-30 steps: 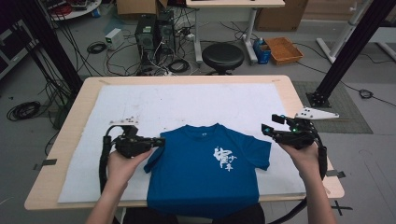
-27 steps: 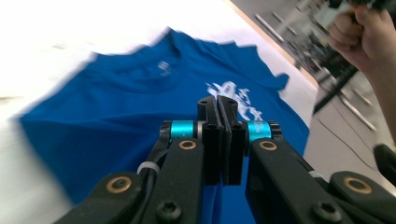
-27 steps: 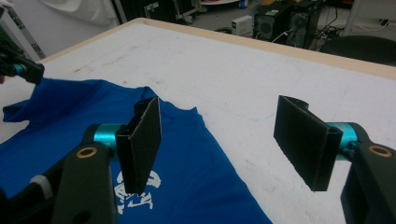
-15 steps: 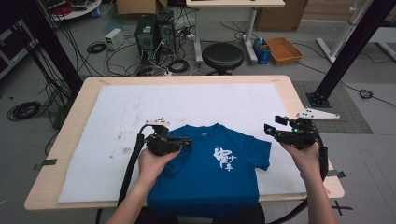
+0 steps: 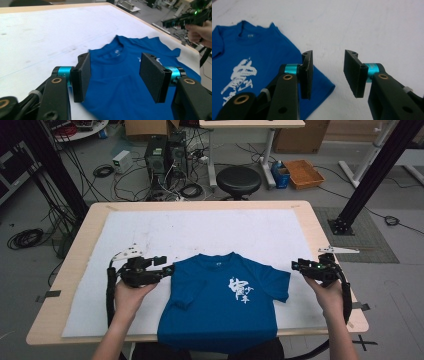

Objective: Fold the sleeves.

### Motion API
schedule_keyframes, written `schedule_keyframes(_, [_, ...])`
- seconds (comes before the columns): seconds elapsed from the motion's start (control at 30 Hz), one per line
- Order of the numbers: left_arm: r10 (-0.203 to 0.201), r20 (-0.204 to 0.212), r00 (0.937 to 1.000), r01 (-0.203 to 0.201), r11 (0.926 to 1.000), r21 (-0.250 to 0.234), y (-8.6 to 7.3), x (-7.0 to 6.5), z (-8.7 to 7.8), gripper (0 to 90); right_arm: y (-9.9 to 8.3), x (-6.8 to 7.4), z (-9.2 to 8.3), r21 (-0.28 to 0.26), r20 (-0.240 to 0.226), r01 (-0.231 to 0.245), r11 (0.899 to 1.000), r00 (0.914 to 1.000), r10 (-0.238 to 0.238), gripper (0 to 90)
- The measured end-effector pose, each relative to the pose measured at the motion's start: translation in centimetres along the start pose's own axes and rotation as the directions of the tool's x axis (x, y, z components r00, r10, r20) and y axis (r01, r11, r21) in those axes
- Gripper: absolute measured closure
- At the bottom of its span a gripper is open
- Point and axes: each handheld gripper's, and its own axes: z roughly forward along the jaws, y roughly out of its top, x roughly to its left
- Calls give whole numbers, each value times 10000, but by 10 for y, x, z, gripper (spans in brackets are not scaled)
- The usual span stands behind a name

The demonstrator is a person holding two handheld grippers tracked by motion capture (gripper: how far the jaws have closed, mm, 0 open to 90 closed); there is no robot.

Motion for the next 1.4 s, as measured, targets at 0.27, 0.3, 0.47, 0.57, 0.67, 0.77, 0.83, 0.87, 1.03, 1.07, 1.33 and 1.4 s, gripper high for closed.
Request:
schedule_keyframes(0.27, [-225, 108, 9997, 227, 9997, -120, -6, 16, -18, 429, -10, -2, 22, 788, 365, -55, 9969, 9993, 26, 680])
schedule_keyframes(0.3, [-225, 108, 9997, 227, 9997, -120, -6, 16, -18, 429, -10, -3, 23, 806, 358, -49, 9967, 9994, 20, 687])
schedule_keyframes(0.47, [-240, 181, 9995, 242, 9996, -108, -5, 19, -20, 429, -15, -3, 30, 1261, 260, 111, 9920, 9996, -145, 693])
schedule_keyframes(0.57, [-270, 190, 9995, 271, 9996, -93, -5, 20, -21, 429, -14, -1, 31, 1236, 398, 279, 9919, 9987, -331, 780])
schedule_keyframes(0.67, [-335, 209, 9992, 337, 9994, -101, -6, 23, -23, 429, -15, 4, 26, 1041, 509, 576, 9929, 9967, -632, 894])
schedule_keyframes(0.77, [-375, 210, 9991, 378, 9992, -150, -6, 24, -24, 429, -12, 14, 15, 572, 541, 613, 9965, 9965, -644, 897])
schedule_keyframes(0.83, [-351, 209, 9992, 354, 9993, -154, -5, 25, -25, 429, -8, 24, 7, 291, 435, 665, 9974, 9968, -677, 897])
schedule_keyframes(0.87, [-390, 224, 9990, 394, 9991, -158, -5, 25, -25, 429, -5, 32, 3, 192, 405, 771, 9968, 9961, -778, 897])
schedule_keyframes(1.03, [-384, 268, 9989, 385, 9992, -63, -5, 28, -25, 429, 10, 83, -8, -257, 599, 1455, 9890, 9878, -1438, 897])
schedule_keyframes(1.07, [-429, 257, 9987, 432, 9990, -90, -5, 28, -24, 429, 12, 94, -7, -227, 508, 1541, 9878, 9869, -1528, 897])
schedule_keyframes(1.33, [-353, 317, 9989, 348, 9993, 153, -5, 26, -19, 429, 18, 170, 35, 584, 542, 3217, 9450, 9442, -3248, 895])
schedule_keyframes(1.4, [-359, 322, 9988, 353, 9992, 194, -5, 26, -18, 429, 17, 180, 48, 572, 396, 3402, 9386, 9387, -3426, 891])
